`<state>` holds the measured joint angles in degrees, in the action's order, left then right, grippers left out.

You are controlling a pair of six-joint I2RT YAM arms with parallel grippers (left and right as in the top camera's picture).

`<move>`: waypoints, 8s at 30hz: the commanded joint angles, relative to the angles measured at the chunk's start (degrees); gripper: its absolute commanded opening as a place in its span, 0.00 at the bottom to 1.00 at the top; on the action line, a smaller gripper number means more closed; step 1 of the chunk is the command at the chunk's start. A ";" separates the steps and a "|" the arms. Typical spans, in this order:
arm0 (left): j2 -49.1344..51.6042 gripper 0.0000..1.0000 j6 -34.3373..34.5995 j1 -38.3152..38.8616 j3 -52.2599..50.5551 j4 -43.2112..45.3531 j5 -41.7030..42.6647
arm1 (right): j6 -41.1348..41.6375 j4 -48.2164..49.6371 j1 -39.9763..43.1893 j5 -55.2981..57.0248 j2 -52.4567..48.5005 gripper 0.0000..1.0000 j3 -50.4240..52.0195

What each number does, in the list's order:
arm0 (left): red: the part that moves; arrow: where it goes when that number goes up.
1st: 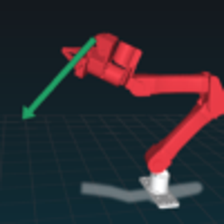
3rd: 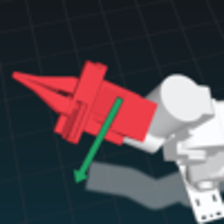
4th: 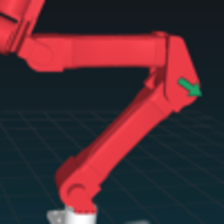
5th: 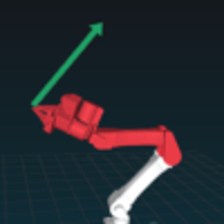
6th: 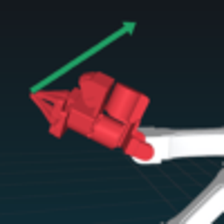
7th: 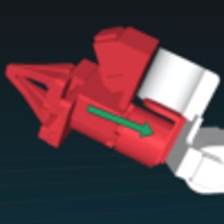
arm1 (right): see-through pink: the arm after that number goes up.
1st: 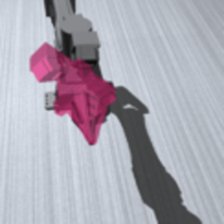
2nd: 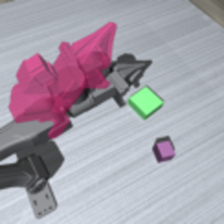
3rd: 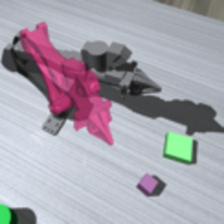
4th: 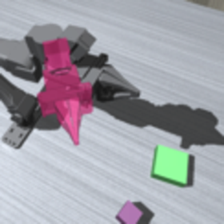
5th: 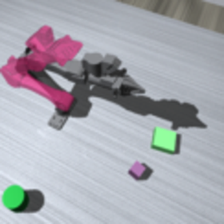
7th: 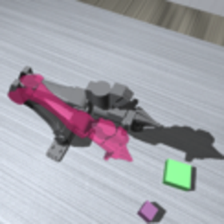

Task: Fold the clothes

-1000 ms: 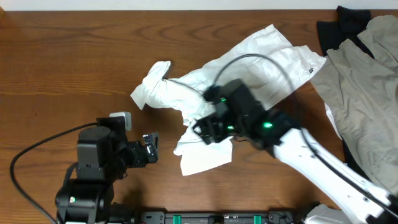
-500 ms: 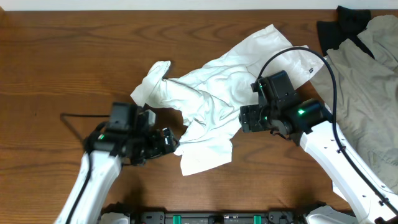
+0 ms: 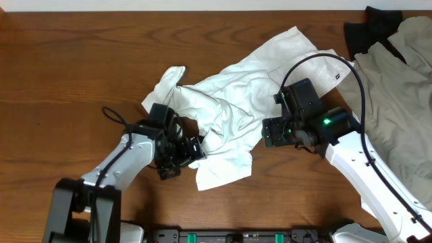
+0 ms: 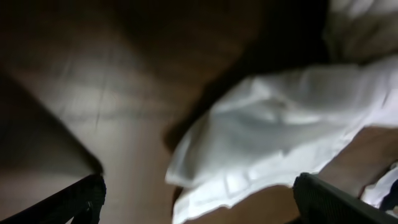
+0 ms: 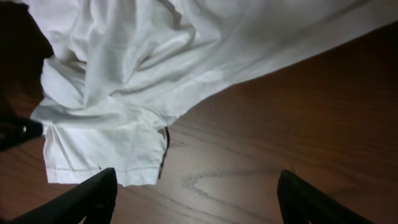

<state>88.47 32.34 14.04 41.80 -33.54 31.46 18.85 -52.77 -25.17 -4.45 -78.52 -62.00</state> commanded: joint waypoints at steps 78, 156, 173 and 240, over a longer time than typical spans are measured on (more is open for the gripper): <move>-20.94 0.06 -12.39 -34.77 0.07 -12.24 -18.93 | -2.47 7.23 14.29 5.40 -18.18 0.79 -0.11; -19.87 0.05 -13.42 -40.37 0.07 -10.75 -17.75 | 4.13 5.66 15.61 2.27 -21.92 0.50 -0.76; -19.87 0.06 -13.44 -40.37 0.07 -10.75 -17.57 | 6.67 13.38 13.20 2.73 -21.92 0.50 4.63; -29.99 0.06 -17.29 -40.33 67.45 -32.41 17.11 | -7.19 -19.21 22.60 24.96 18.51 0.01 -48.22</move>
<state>56.47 16.16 -26.15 108.38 -65.80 52.95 13.13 -72.12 -3.01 14.39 -59.46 -109.12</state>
